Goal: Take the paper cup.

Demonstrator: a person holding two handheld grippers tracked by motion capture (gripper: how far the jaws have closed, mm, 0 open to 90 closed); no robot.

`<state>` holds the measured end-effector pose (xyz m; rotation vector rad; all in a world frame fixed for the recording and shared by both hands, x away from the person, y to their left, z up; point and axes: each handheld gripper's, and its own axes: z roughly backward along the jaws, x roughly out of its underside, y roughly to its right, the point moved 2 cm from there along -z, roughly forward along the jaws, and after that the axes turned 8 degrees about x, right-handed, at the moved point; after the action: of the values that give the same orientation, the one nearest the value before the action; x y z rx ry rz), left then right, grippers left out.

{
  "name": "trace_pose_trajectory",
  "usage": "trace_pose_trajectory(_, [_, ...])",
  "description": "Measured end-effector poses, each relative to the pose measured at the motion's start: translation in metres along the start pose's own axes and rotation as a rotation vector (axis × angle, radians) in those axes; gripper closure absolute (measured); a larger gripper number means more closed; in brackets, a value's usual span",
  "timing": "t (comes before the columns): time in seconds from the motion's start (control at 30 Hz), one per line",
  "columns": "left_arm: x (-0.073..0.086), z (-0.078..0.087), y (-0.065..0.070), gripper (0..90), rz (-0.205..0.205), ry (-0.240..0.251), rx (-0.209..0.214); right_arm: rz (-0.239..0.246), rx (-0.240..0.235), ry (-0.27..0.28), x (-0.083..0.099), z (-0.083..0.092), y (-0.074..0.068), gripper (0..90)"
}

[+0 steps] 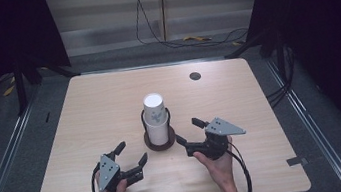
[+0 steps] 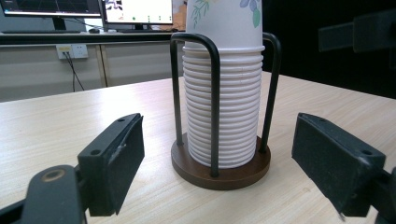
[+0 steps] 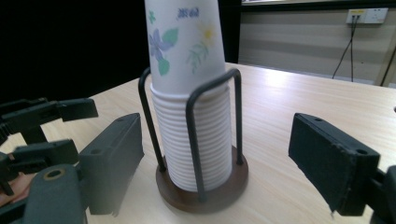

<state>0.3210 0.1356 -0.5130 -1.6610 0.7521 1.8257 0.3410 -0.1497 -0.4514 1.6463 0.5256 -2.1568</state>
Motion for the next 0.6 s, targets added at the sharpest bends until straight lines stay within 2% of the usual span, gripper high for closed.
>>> trace_pose_trajectory(0.27, [0.0, 0.0, -0.001, 16.7, 0.004, 0.002, 0.005, 0.036, -0.028, -0.023, -0.016, -0.011, -0.007, 16.2])
trace_pose_trajectory(0.4, [0.0, 0.0, -0.001, 16.4, 0.003, 0.001, 0.002, 0.053, -0.048, -0.007, -0.027, -0.018, -0.01, 16.1])
trace_pose_trajectory(0.6, [0.0, 0.001, -0.001, 16.3, 0.004, 0.0, 0.001, 0.048, -0.067, 0.003, -0.037, -0.028, -0.013, 16.0])
